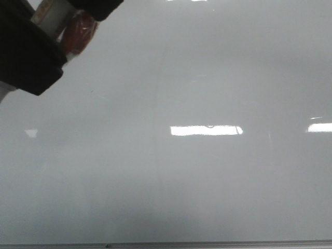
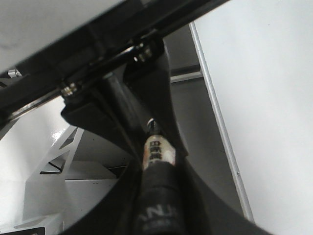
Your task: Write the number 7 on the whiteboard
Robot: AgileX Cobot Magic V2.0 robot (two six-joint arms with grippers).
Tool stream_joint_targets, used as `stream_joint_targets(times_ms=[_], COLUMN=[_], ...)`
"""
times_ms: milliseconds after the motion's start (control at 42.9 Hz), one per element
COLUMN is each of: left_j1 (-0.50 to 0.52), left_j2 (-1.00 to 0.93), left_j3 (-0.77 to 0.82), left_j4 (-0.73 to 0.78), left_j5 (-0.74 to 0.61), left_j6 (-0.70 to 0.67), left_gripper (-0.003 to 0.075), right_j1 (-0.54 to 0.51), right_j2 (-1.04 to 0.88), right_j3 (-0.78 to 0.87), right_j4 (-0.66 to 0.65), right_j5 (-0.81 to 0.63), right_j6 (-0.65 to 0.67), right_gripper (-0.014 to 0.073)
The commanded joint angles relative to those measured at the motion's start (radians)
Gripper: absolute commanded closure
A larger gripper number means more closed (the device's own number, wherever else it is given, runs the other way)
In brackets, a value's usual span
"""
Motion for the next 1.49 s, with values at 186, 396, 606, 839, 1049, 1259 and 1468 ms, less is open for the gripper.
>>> stream_joint_targets(times_ms=[186, 396, 606, 839, 1049, 1259, 1468], left_j1=[-0.007, -0.007, -0.007, -0.007, -0.007, -0.007, -0.007], left_j2=[-0.031, -0.151, -0.357, -0.494, -0.494, -0.494, -0.494], left_j3=[-0.016, 0.060, 0.182, 0.251, 0.251, 0.251, 0.251], left_j4=[-0.021, -0.045, -0.061, -0.140, -0.157, -0.157, -0.157], left_j5=[-0.127, -0.190, -0.190, -0.192, -0.192, -0.192, -0.192], left_j6=[-0.044, -0.044, -0.096, -0.096, -0.096, -0.096, -0.096], left_gripper=[0.0223, 0.0141, 0.0532, 0.0741, 0.0741, 0.0741, 0.0741], right_j1=[-0.054, -0.215, -0.322, -0.322, -0.322, -0.315, -0.274], right_j2=[-0.025, -0.068, -0.135, -0.135, -0.122, 0.031, 0.226], right_j3=[-0.030, 0.044, 0.183, 0.213, 0.212, 0.109, -0.032], right_j4=[0.049, 0.047, 0.105, 0.117, 0.147, 0.220, 0.227], right_j5=[-0.047, -0.154, -0.359, -0.406, -0.426, -0.425, -0.432], right_j6=[-0.005, -0.004, -0.003, -0.003, -0.003, -0.003, -0.004], right_gripper=[0.0652, 0.0652, 0.0652, 0.0652, 0.0652, 0.0652, 0.0652])
